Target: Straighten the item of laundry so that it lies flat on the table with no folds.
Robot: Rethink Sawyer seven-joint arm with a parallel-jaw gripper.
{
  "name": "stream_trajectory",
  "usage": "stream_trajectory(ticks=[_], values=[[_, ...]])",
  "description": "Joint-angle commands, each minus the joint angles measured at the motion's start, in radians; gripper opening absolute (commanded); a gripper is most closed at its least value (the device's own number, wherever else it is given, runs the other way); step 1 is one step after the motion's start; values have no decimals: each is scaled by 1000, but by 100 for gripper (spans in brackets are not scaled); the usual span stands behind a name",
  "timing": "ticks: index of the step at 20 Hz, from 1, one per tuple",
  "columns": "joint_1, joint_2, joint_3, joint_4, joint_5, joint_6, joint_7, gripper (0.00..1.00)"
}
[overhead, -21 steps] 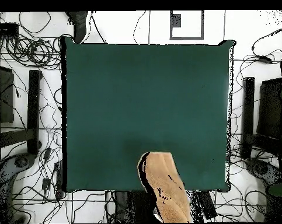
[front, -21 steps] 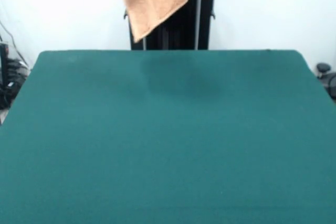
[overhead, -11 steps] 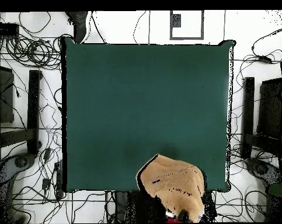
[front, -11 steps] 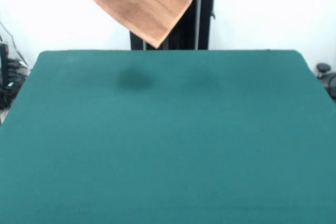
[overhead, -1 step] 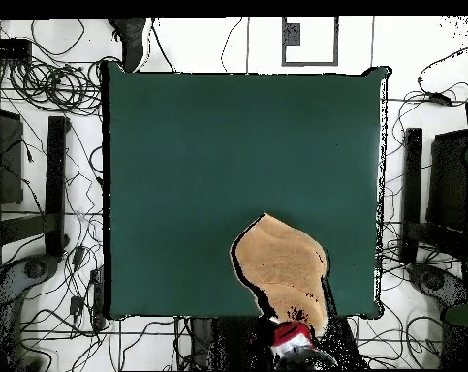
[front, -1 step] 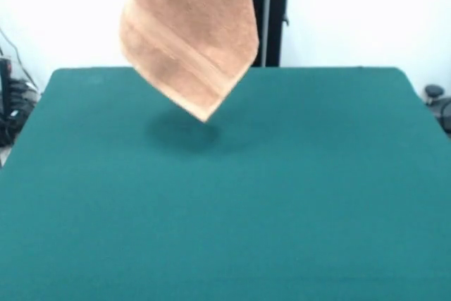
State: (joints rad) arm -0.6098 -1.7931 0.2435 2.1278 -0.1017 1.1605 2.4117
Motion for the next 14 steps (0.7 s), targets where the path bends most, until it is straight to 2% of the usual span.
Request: stream_trajectory(ticks=[1,5,12,14], values=[[1,192,-88,281,21,153,-187,0],[2,247,-72,266,33,226,-120,0],[24,224,-104,288,47,171,-121,0],[34,194,-121,309,22,-138,-281,0]])
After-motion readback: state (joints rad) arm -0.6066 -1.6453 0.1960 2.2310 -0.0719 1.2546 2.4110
